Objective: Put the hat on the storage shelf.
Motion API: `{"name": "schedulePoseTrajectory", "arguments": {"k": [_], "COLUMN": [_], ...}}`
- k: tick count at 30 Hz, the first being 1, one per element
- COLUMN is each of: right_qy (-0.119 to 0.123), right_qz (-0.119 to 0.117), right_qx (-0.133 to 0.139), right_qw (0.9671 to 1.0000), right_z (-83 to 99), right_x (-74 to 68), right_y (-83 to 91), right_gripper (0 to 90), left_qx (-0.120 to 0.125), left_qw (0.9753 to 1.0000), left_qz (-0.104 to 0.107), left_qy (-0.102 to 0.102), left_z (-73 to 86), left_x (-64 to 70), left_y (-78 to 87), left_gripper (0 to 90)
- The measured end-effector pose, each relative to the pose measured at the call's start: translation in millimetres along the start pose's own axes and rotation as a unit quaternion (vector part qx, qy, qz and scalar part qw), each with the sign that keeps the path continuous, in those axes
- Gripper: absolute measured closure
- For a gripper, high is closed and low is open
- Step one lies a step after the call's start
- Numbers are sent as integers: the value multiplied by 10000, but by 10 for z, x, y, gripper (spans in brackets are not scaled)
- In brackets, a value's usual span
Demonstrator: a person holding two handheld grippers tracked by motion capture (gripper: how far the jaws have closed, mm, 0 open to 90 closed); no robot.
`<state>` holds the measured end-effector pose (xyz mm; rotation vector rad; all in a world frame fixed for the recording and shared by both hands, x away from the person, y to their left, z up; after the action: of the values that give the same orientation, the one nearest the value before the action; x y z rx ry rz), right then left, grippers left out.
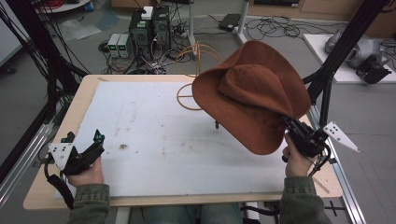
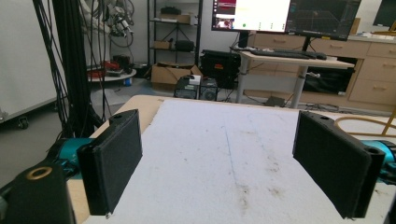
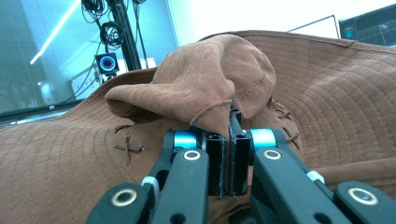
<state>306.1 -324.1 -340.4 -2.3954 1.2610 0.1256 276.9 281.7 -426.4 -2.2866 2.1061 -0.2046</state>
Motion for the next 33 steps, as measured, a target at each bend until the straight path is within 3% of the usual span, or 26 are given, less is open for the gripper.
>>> {"name": "schedulePoseTrajectory", "arguments": {"k": [2,7,11,12,19,24,25,29,33], "right_qy": [41,263,324,361,474,414,414,530,481], "right_qz": [3,-100,-140,-168,-167,-134,-134,-100,-143], "right_qx": [15,-1,-23,-31,-121,-358,-358,-399,-401], "right_qw": [10000,9996,9994,9992,9987,9984,9984,9977,9979], "right_z": [-36,-239,-300,-320,-343,-337,-337,-319,-294], "right_x": [-11,-102,-161,-206,-317,-387,-387,-476,-535], "right_y": [-59,-451,-636,-752,-1081,-1448,-1448,-1713,-1891], "right_gripper": [894,894,894,894,894,893,893,892,892], "left_qx": [-19,-6,-3,-3,19,-7,-5,-8,-12], "left_qw": [10000,9999,9999,9999,9999,9998,9998,9998,9997], "left_qz": [8,20,72,80,45,48,60,81,90], "left_qy": [14,108,96,97,162,207,205,205,218], "left_z": [4,12,12,13,15,29,30,33,46], "left_x": [-4,4,25,26,3,-2,0,7,-1], "left_y": [-6,-30,-38,-41,-44,-57,-59,-71,-89], "left_gripper": [159,160,160,160,160,159,159,159,160]}}
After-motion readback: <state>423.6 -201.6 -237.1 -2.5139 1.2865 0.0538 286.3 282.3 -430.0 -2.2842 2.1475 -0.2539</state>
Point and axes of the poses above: each handheld gripper's, and its own axes: y roughly backward along the jaws, z roughly out of its underside, x roughly to its right, the point moved 2 cm from there along -y, roughly forward along the jaws, and after that the axes turned 8 degrees about x, right-handed, at the moved point
